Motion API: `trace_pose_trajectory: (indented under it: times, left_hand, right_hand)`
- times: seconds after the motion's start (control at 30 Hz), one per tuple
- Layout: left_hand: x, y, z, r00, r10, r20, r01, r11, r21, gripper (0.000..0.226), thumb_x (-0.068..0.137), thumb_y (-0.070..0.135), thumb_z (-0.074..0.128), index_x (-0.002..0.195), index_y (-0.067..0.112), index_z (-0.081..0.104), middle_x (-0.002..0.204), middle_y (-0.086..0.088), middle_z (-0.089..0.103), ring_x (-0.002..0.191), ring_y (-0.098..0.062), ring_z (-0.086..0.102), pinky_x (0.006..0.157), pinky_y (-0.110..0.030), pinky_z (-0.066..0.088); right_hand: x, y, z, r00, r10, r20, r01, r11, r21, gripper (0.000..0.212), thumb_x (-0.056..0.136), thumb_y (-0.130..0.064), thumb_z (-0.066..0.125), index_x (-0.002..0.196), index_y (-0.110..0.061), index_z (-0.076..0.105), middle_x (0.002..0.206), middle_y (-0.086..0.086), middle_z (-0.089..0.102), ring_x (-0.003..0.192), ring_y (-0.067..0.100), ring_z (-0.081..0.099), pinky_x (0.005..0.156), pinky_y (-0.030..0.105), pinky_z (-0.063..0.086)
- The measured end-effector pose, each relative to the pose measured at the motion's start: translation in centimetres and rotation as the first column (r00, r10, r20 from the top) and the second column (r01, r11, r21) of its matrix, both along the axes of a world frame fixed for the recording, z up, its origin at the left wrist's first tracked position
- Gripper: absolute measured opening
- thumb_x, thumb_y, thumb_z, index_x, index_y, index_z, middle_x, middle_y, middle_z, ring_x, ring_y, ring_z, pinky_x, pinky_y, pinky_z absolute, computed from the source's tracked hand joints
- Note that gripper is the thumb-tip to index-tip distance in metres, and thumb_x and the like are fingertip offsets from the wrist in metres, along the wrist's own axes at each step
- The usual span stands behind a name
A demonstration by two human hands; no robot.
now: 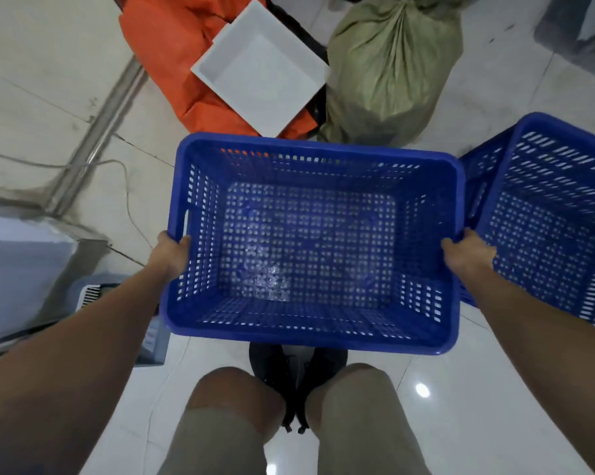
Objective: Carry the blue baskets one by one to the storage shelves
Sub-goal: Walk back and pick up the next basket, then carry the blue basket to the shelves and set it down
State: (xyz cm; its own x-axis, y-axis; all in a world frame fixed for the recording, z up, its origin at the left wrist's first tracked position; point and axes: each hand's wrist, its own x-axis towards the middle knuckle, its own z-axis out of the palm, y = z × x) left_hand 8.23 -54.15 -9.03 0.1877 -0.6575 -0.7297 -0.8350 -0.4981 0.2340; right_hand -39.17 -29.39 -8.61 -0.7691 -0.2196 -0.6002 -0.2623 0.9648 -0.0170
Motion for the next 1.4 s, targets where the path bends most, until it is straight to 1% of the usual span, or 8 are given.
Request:
trace_pose_trajectory:
  times: [0.2, 0.4, 0.7, 0.83, 0.93, 1.07, 1.3, 1.4]
  left_hand:
    - [1.0, -0.4, -0.8, 0.971, 0.219, -0.093, -0.220, 0.975, -0.009, 0.056, 0.106, 0.041, 0.047, 0.129, -0.008, 0.061, 0.123, -0.022, 0.066, 0.106, -0.042, 0.064, 0.089, -0.048, 0.051]
    - [1.0, -0.1, 10.6, 0.969, 0.232, -0.080, -0.238, 0.968, -0.073, 0.049, 0.108, 0.035, 0.045, 0.129, -0.007, 0.058, 0.118, -0.020, 0.062, 0.104, -0.039, 0.061, 0.084, -0.044, 0.046]
    - [-0.5, -3.2, 33.8, 0.991, 0.089, -0.104, -0.105, 0.982, -0.156, 0.054, 0.106, 0.046, 0.046, 0.118, -0.003, 0.064, 0.116, -0.023, 0.068, 0.105, -0.041, 0.066, 0.098, -0.058, 0.054]
    - [-4.3, -4.9, 43.9, 0.989, -0.057, -0.135, 0.025, 0.974, -0.224, 0.051, 0.107, 0.040, 0.047, 0.115, -0.007, 0.065, 0.109, -0.025, 0.065, 0.100, -0.040, 0.064, 0.091, -0.043, 0.052]
    - [-7.1, -6.0, 50.8, 0.971, -0.160, -0.178, 0.114, 0.963, -0.244, 0.055, 0.107, 0.037, 0.047, 0.105, -0.013, 0.070, 0.104, -0.027, 0.068, 0.092, -0.037, 0.062, 0.083, -0.040, 0.047]
    - [-10.1, -7.5, 58.2, 0.914, -0.185, -0.362, 0.101, 0.966, -0.237, 0.064, 0.096, 0.061, 0.055, 0.077, 0.002, 0.070, 0.098, -0.029, 0.073, 0.092, -0.040, 0.071, 0.094, -0.051, 0.056]
    - [-18.0, -7.8, 67.3, 0.708, -0.334, -0.622, 0.261, 0.942, -0.210, 0.069, 0.108, 0.055, 0.034, 0.065, 0.005, 0.052, 0.053, -0.018, 0.049, 0.052, -0.029, 0.049, 0.053, -0.033, 0.047]
    - [-22.0, -7.9, 68.7, 0.642, -0.414, -0.645, 0.366, 0.905, -0.216, 0.077, 0.107, 0.060, 0.027, 0.061, 0.003, 0.050, 0.047, -0.018, 0.048, 0.045, -0.028, 0.049, 0.057, -0.038, 0.046]
  right_hand:
    - [-2.4, -0.1, -0.3, 1.000, -0.007, 0.030, 0.006, 1.000, 0.022, 0.041, 0.102, -0.027, 0.053, 0.129, 0.004, 0.054, 0.123, 0.031, 0.062, 0.106, 0.046, 0.062, 0.075, 0.045, 0.054]
    - [-1.0, 1.0, 9.2, 0.994, -0.075, 0.074, 0.088, 0.977, -0.193, 0.023, 0.104, -0.020, 0.053, 0.095, 0.001, 0.052, 0.083, 0.019, 0.056, 0.084, 0.038, 0.061, 0.065, 0.035, 0.041]
    - [0.0, 2.4, 33.1, 0.962, -0.230, 0.150, 0.273, 0.858, -0.436, 0.019, 0.106, -0.022, 0.049, 0.110, -0.007, 0.039, 0.094, 0.014, 0.053, 0.074, 0.029, 0.052, 0.068, 0.038, 0.040]
    - [-1.7, 3.9, 44.0, 0.934, -0.308, 0.182, 0.358, 0.792, -0.495, 0.037, 0.106, -0.035, 0.048, 0.123, -0.002, 0.049, 0.102, 0.016, 0.056, 0.079, 0.031, 0.055, 0.066, 0.040, 0.044]
    - [-3.3, 6.0, 51.3, 0.876, -0.385, 0.291, 0.482, 0.696, -0.532, 0.047, 0.104, -0.048, 0.048, 0.101, -0.003, 0.060, 0.092, 0.017, 0.062, 0.079, 0.036, 0.061, 0.077, 0.050, 0.055]
    - [-3.5, 10.3, 60.4, 0.782, -0.393, 0.484, 0.623, 0.449, -0.641, 0.047, 0.103, -0.054, 0.045, 0.088, -0.010, 0.053, 0.068, 0.008, 0.048, 0.051, 0.021, 0.040, 0.045, 0.031, 0.041]
    - [-0.9, 19.0, 70.6, 0.732, -0.461, 0.501, 0.665, 0.328, -0.670, 0.062, 0.098, -0.070, 0.036, 0.092, -0.010, 0.052, 0.058, 0.005, 0.047, 0.045, 0.017, 0.037, 0.041, 0.028, 0.035]
    - [3.0, 23.1, 72.8, 0.674, -0.568, 0.472, 0.677, 0.220, -0.703, 0.060, 0.100, -0.067, 0.036, 0.082, -0.011, 0.046, 0.055, 0.003, 0.040, 0.042, 0.016, 0.031, 0.040, 0.026, 0.028]
